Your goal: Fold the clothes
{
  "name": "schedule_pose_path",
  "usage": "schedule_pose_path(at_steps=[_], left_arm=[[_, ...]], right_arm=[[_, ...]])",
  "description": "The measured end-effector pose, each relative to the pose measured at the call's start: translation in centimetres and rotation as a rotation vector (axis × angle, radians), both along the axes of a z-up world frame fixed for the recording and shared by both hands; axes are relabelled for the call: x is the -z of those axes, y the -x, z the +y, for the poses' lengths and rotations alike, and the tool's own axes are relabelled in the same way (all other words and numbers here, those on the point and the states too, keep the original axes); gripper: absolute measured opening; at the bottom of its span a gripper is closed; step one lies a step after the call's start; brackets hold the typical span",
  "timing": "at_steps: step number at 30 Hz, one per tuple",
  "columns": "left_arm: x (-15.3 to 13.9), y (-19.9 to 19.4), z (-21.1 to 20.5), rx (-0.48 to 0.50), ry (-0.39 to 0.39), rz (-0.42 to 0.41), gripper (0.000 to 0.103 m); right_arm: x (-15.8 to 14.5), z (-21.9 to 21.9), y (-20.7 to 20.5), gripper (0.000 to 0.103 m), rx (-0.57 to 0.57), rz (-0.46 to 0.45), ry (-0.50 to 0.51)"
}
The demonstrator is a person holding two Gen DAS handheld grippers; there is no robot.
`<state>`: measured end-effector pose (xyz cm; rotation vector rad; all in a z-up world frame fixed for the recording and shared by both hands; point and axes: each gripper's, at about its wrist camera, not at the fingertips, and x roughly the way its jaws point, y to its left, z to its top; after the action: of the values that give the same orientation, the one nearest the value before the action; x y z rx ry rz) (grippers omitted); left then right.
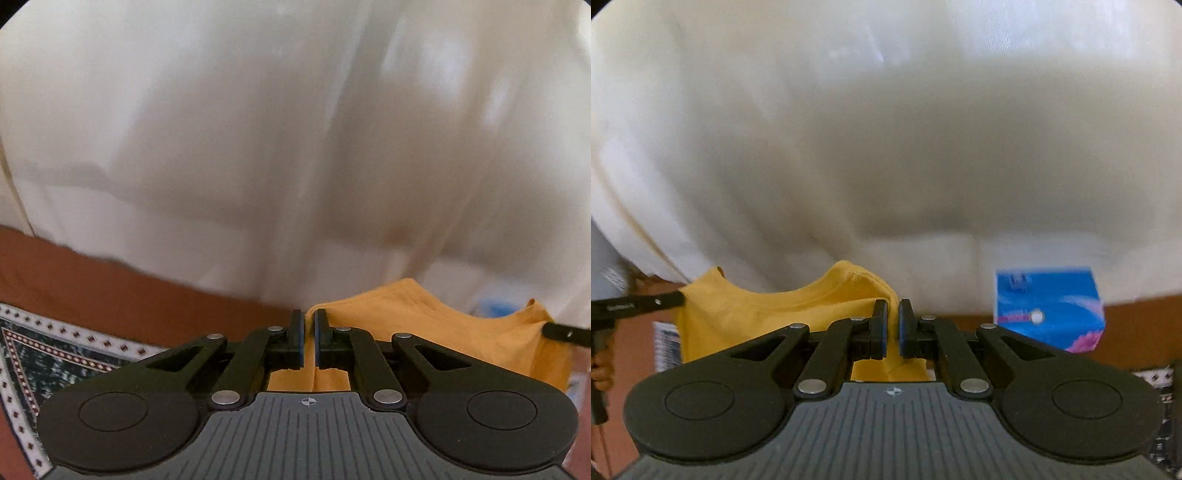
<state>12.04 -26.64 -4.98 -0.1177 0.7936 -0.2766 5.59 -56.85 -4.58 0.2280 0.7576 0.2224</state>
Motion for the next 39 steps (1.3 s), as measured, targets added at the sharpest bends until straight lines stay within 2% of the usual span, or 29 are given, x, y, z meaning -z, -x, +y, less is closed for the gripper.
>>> schedule_pose_path(at_steps=[2,3,4,6,8,9,10,13,18,22,28,31,34,37,39], left_arm=[[2.9,-1.2,-1.3,-0.016,-0.046,0.083,0.007],[4.0,-1.5,-1.6,-0.022,-0.058,0.123,0.016],[4.7,-1.5,-1.7,-0.024,-0.063,0.148,0.028],[4.8,-0.9,-1.5,-0.021,-0.057,0.151,0.028],[3.8,0.5,-0.6,-0.014,-0.041,0.139,0.034],[3.2,1.5,-0.1,-0.006,-0.030,0.132,0.039],[2.8,3.0,0.5,0.006,-0.022,0.135,0.045],[1.9,7.7,2.4,0.047,-0.003,0.153,0.052],[2.7,15.6,4.1,0.121,0.014,0.262,0.054],[4.0,21.6,5.1,0.193,0.031,0.341,0.054],[5.3,29.6,6.8,0.299,0.047,0.369,0.060],[5.7,32.2,7.8,0.318,0.052,0.378,0.061],[6.3,34.1,8.4,0.346,0.068,0.400,0.062],[6.8,35.2,8.4,0.359,0.073,0.411,0.062],[6.8,35.5,8.0,0.365,0.073,0.403,0.062]], right_arm=[[3.8,-0.1,-1.6,0.016,0.022,0.072,0.028],[5.4,-0.1,-2.1,0.019,0.036,0.107,0.048],[6.3,-0.4,-2.1,0.028,0.047,0.127,0.060],[7.6,-1.1,-1.8,0.030,0.063,0.147,0.068],[7.2,-2.3,-0.5,0.030,0.057,0.128,0.044],[6.8,-2.9,0.4,0.030,0.050,0.115,0.026],[6.3,-3.4,1.4,0.034,0.042,0.105,0.008],[5.3,-4.0,5.9,0.035,0.032,0.103,-0.036],[4.0,-4.5,13.8,0.035,0.028,0.113,-0.101],[4.7,-4.3,20.8,0.036,0.064,0.182,-0.116],[5.6,-2.5,31.0,0.037,0.138,0.283,-0.117],[4.9,-1.8,34.8,0.037,0.163,0.294,-0.086],[2.5,-1.8,38.2,0.038,0.183,0.252,-0.042],[0.9,-1.7,40.4,0.055,0.176,0.220,0.061],[1.8,-1.7,40.7,0.055,0.175,0.227,0.064]])
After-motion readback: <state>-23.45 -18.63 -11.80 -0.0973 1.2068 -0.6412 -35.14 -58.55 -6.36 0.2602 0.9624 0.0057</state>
